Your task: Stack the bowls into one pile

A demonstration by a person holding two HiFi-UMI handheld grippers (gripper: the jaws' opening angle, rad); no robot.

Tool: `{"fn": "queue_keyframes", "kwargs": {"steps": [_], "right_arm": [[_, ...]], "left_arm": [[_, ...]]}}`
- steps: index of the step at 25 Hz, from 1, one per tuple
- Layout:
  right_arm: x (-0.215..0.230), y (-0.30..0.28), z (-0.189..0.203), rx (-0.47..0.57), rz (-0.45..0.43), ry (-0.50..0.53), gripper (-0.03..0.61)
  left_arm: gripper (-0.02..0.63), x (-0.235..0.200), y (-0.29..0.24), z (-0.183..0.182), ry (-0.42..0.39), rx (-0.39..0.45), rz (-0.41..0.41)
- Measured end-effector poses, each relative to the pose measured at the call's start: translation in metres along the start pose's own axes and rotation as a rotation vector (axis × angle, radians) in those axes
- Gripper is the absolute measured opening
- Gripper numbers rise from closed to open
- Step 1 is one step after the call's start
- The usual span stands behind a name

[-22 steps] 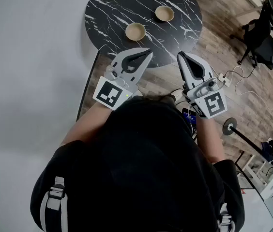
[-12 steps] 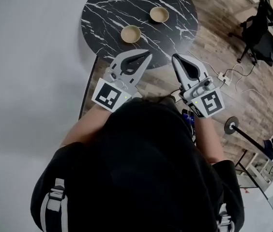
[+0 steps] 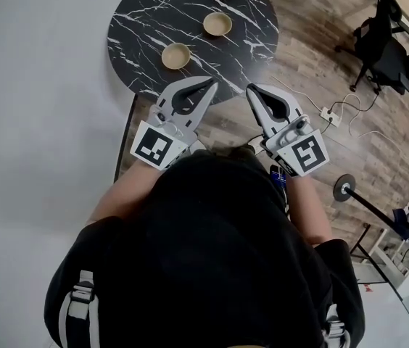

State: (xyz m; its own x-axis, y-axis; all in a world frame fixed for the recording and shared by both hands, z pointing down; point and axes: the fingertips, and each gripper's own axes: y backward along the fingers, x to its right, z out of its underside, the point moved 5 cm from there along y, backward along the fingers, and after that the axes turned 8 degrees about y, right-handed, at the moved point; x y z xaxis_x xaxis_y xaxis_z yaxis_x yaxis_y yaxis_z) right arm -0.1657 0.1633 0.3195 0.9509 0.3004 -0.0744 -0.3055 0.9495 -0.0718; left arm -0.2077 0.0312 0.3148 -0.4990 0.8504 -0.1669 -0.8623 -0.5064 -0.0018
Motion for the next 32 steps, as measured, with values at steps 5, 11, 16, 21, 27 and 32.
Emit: {"fn": "queue_keyframes", "kwargs": {"steps": [5,11,16,21,27,32], "right_arm": [[0.029,0.031,-0.001,0.012,0.013,0.003,-0.008],[0.075,0.08,0.005,0.023,0.012,-0.01,-0.008],[0.112,0.119,0.014,0.028,0.013,-0.03,-0.008],[0.139,0.147,0.023,0.042,-0.01,-0.032,-0.008],[0.164,0.156,0.028,0.03,-0.011,-0.036,-0.008],[0.186,0.141,0.038,0.021,-0.028,-0.05,-0.008]], "left_arm": [[0.004,0.025,-0.038,0.003,-0.002,0.003,0.014],[0.005,0.065,-0.093,0.003,-0.02,-0.023,0.003],[0.005,0.098,-0.136,0.005,-0.022,-0.03,-0.011],[0.005,0.117,-0.165,0.01,-0.026,-0.035,-0.037],[0.005,0.122,-0.191,0.016,-0.033,-0.046,-0.03],[0.005,0.103,-0.214,0.021,-0.012,-0.056,-0.039]]}}
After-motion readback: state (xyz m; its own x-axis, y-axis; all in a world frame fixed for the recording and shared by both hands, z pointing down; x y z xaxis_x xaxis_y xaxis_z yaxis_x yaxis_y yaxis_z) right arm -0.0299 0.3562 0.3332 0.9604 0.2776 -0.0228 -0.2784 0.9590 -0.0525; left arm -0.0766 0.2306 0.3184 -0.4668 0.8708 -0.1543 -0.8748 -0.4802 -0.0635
